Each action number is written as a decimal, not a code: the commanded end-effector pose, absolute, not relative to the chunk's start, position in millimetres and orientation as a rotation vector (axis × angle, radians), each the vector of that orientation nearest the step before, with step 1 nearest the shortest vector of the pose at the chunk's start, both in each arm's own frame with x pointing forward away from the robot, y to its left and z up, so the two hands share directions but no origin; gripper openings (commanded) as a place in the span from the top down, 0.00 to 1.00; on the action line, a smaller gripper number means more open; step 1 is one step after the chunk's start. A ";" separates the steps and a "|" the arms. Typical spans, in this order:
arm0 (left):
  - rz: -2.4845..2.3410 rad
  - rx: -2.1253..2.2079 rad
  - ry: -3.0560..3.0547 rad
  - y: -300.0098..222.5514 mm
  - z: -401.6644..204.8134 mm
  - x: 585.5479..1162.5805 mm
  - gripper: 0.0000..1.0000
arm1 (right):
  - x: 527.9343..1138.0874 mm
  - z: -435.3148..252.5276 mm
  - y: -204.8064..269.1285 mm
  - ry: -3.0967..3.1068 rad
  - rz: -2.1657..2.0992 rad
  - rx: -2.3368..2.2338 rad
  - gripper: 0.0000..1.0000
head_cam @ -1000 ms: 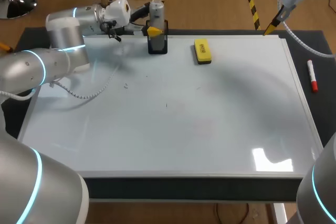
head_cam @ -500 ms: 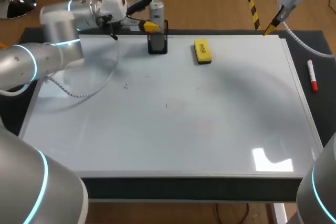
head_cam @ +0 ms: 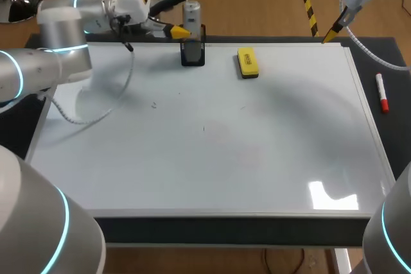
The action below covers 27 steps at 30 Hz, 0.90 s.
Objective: Pick up the inspection probe, press it on each red-marked spot on the whiteboard one by one, put down the probe, pick up the eraser, and wipe off all the red marks.
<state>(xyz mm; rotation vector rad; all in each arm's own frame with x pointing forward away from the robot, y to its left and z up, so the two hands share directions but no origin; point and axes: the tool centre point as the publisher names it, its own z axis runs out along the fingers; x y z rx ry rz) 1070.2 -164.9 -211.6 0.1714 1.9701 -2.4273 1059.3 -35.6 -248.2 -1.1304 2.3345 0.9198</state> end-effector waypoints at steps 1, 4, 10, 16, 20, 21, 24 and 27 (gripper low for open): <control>-2.259 -0.073 1.961 -160.8 -202.1 1052.2 0.00 | 1059.7 -247.6 -35.9 2.337 0.915 -1.136 0.00; -2.247 -0.085 1.955 -157.9 -199.4 1043.8 0.00 | 1059.7 -247.6 -35.9 2.337 0.915 -1.136 0.00; -2.229 -0.109 1.936 -149.8 -196.0 1023.7 0.00 | 1059.7 -247.6 -35.9 2.337 0.915 -1.136 0.00; -2.217 -0.175 1.917 -139.4 -199.9 1006.2 0.00 | 1059.7 -247.6 -35.9 2.337 0.915 -1.136 0.00; -2.202 -0.208 1.912 -134.1 -203.0 992.2 0.00 | 1059.7 -247.6 -35.9 2.337 0.915 -1.136 0.00; -2.201 -0.222 1.907 -132.7 -203.8 989.1 0.00 | 1059.7 -247.6 -35.9 2.337 0.915 -1.136 0.00; -2.192 -0.248 1.903 -128.7 -207.0 979.8 0.00 | 1059.7 -247.6 -35.9 2.337 0.915 -1.136 0.00; -2.196 -0.263 1.900 -125.5 -210.8 971.6 0.00 | 1059.7 -247.6 -35.9 2.337 0.915 -1.136 0.00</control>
